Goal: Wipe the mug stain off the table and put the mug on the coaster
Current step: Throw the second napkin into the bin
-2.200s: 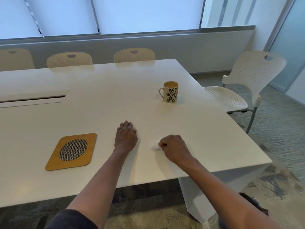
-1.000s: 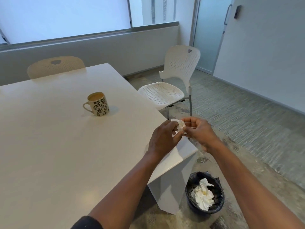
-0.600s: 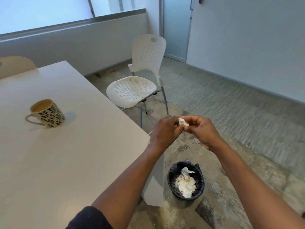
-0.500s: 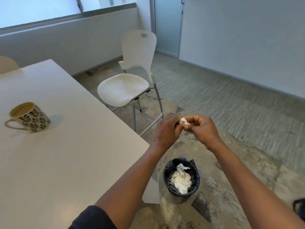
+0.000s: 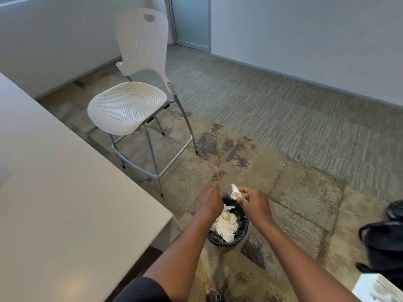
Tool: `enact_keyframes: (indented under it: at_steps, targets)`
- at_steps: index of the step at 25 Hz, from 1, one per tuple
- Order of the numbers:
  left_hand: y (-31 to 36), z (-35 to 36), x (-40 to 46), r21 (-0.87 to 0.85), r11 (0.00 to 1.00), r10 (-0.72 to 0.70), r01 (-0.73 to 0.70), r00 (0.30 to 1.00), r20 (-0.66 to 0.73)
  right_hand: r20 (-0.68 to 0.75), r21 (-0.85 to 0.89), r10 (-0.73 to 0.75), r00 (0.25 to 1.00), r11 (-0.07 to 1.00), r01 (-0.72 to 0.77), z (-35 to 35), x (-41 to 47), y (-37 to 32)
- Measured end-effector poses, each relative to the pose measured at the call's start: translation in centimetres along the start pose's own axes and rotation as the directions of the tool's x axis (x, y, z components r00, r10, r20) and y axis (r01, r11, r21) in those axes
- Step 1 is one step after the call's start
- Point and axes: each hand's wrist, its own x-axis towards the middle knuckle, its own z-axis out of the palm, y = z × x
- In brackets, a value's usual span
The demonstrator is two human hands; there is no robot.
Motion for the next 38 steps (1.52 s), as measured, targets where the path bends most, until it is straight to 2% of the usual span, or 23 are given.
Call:
enact_keyframes:
  at_steps: [2,5,12,19,24,26,32,38]
  targets:
    - [-1.5,1.5,0.2,0.059,0.998,-0.033,0.025,0.990,0.138,0.072,-0.060,0.042,0.997,0.998,-0.038,1.8,-0.1,1.9]
    - [-3.1,3.1,0.4,0.059,0.997,-0.062,0.051,0.975,0.213,0.141,-0.112,0.064,0.988,0.992,-0.049,3.7,0.6,3.7]
    - [-4.0,4.7,1.3,0.041,0.997,-0.074,0.066,0.968,0.240,0.234,-0.149,0.114,0.965,0.986,-0.081,6.1,1.8,4.8]
    - [-5.6,5.7,1.0,0.071,0.990,-0.137,0.123,0.957,0.255,0.217,-0.205,0.162,0.963,0.972,-0.118,6.4,1.1,6.0]
    - [-4.3,5.2,0.5,0.045,0.993,-0.116,0.109,0.965,0.235,0.166,-0.211,0.169,0.972,0.968,-0.132,5.6,1.1,5.2]
    - [-3.5,4.8,0.1,0.029,0.996,-0.094,0.090,0.972,0.214,0.157,-0.210,0.151,0.976,0.971,-0.116,5.2,1.0,4.4]
    - [-0.4,1.1,-1.3,0.041,0.999,0.016,-0.018,0.999,0.037,0.090,-0.224,0.027,0.996,0.974,-0.006,2.2,1.7,0.4]
    - [2.9,-4.9,-2.7,0.046,0.993,0.119,-0.112,0.976,-0.185,-0.021,-0.231,-0.162,0.987,0.961,0.152,-2.2,3.1,-7.0]
